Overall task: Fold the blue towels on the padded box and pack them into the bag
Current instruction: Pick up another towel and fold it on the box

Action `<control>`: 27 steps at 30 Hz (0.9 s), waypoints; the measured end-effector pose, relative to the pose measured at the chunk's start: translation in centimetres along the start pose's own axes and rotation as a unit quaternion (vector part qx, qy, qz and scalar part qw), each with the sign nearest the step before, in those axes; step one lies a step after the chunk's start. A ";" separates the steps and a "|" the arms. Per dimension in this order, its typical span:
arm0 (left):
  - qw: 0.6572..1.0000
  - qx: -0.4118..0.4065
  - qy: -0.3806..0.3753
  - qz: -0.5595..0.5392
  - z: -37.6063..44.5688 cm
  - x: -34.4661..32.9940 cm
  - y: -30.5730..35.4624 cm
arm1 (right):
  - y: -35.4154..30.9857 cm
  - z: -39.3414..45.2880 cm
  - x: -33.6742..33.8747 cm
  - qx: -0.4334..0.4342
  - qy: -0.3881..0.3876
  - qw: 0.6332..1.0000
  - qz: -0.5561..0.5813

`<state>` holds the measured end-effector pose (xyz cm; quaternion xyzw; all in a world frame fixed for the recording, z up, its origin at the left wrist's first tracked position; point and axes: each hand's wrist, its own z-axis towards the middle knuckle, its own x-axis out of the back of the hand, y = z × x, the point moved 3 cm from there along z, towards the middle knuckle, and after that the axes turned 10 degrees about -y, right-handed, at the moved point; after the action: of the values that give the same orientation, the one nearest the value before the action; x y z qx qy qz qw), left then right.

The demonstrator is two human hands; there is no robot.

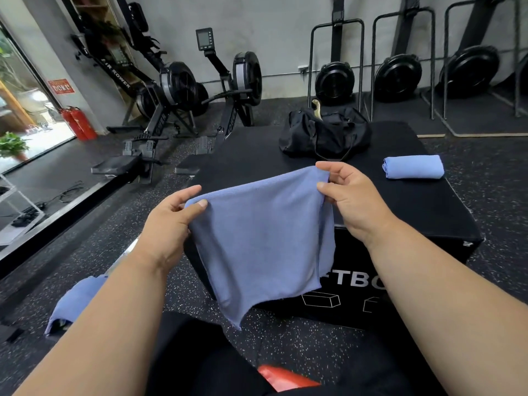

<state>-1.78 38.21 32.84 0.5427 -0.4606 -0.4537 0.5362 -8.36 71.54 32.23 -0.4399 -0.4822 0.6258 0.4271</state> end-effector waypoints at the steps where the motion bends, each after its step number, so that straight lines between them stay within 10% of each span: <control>1: 1.000 0.000 -0.004 -0.009 0.1 0.0 0.0 | 0.1 0.1 0.2 -0.003 0.005 1.000 -0.001; 9: 0.997 0.007 -0.037 -0.061 1.5 -1.8 -0.4 | -0.2 2.1 1.2 -0.006 0.081 0.987 0.138; 21: 0.989 -0.042 -0.018 -0.142 15.5 -5.5 5.1 | -6.2 14.9 3.6 0.069 0.132 0.988 0.049; 27: 0.966 0.017 -0.079 0.245 20.0 -6.8 0.5 | 0.2 18.0 6.2 -0.041 -0.002 0.950 -0.311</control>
<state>-22.67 41.66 33.05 0.3847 -0.6280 -0.3422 0.5835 -27.30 73.39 33.85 -0.2842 -0.6210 0.4423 0.5814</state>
